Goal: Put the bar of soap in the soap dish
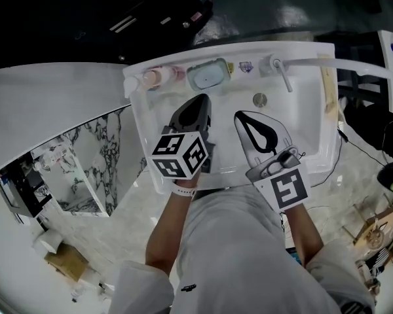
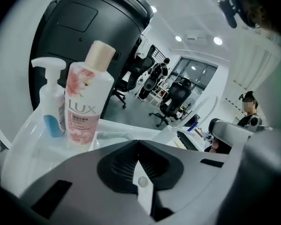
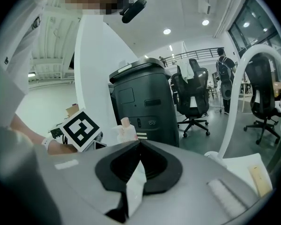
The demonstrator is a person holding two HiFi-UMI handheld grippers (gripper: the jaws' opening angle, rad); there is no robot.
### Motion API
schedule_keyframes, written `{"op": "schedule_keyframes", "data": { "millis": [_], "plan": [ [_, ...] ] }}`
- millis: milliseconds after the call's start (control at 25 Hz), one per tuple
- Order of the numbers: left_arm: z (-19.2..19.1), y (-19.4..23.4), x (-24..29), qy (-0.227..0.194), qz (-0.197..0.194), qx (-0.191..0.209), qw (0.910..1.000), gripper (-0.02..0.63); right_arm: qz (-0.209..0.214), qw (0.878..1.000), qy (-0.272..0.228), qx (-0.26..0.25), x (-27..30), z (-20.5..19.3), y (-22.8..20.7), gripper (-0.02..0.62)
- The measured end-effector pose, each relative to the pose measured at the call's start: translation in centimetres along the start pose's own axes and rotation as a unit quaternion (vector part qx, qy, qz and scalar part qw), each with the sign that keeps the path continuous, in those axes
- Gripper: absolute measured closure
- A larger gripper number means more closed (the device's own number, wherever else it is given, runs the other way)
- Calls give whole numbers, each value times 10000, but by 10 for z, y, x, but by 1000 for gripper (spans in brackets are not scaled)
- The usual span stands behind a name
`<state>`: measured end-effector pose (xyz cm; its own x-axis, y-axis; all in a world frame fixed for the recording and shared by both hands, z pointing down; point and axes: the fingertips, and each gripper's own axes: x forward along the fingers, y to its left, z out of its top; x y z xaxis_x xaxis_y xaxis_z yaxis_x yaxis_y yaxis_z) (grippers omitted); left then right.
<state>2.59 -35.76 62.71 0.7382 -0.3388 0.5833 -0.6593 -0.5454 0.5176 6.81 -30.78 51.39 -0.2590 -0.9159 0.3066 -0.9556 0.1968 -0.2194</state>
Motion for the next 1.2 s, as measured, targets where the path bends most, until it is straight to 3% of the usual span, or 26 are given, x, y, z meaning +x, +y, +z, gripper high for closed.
{"op": "schedule_keyframes", "data": {
  "millis": [200,360,800,1200],
  "plan": [
    [-3,-23,-24,-105,-397,-52,9991,597,-63,10000,20,-57,-17,2,9,583],
    [-5,-40,-49,-251,-509,156,9983,597,-127,9998,46,-153,-36,3,17,583],
    [-14,-71,-122,-390,-701,697,9943,597,-366,9989,-185,-215,-79,15,40,583],
    [-9,-90,-188,-902,-761,819,9896,597,-602,9959,-512,-430,-114,40,63,583]
  ]
}}
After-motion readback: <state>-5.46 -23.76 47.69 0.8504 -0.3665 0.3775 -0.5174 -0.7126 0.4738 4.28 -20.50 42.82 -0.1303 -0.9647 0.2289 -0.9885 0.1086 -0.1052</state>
